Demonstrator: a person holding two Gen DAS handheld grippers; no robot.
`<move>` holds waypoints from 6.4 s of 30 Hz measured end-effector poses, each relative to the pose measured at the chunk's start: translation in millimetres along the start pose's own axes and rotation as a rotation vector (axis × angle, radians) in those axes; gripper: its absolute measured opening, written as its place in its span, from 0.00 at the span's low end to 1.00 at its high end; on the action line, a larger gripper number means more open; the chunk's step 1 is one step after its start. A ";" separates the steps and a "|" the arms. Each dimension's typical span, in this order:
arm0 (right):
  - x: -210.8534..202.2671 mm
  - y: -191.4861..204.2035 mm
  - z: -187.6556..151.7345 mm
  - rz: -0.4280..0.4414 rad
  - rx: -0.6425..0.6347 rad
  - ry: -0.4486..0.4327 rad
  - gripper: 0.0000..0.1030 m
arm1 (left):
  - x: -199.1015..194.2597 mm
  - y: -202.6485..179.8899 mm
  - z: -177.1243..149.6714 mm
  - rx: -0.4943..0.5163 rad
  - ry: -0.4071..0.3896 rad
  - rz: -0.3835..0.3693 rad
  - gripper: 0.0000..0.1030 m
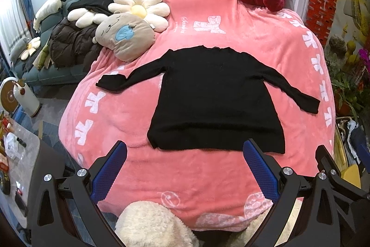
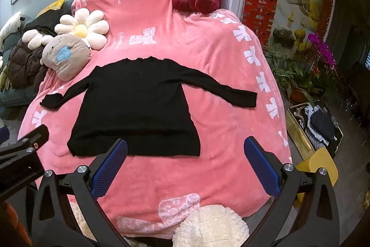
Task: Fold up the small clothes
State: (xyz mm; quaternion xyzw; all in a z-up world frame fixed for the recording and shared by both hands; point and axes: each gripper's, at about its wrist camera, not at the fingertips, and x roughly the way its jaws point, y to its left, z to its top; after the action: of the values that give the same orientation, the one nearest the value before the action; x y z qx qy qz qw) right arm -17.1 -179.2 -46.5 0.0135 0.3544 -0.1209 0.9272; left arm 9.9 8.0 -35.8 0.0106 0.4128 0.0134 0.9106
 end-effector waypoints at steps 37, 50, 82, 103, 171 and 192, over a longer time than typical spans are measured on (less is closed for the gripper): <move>137.9 -13.2 37.8 0.010 0.048 0.152 0.96 | 124.2 -41.8 42.1 0.023 0.135 0.012 0.95; 128.2 -12.1 42.8 0.016 0.047 0.129 0.96 | 116.0 -38.3 40.9 0.019 0.119 0.013 0.95; 277.4 -117.6 55.8 -0.057 0.120 0.190 0.96 | 207.7 -60.3 57.4 0.058 0.195 0.078 0.95; 447.2 -291.0 79.7 -0.140 0.275 0.160 0.96 | 303.3 -114.4 69.1 0.065 0.259 0.054 0.95; 323.0 221.6 144.2 0.367 -0.438 0.029 0.62 | 355.4 312.2 109.0 -0.695 0.149 -0.002 0.95; 277.4 102.6 62.1 0.270 -0.195 0.185 0.79 | 442.3 376.9 148.0 -1.036 0.023 -0.136 0.02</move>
State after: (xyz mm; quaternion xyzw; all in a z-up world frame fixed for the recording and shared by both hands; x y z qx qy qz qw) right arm 247.2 -146.1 -189.4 -0.0178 0.4432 0.0413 0.8953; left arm 406.6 398.1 -259.2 -0.4680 0.3618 0.1569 0.7908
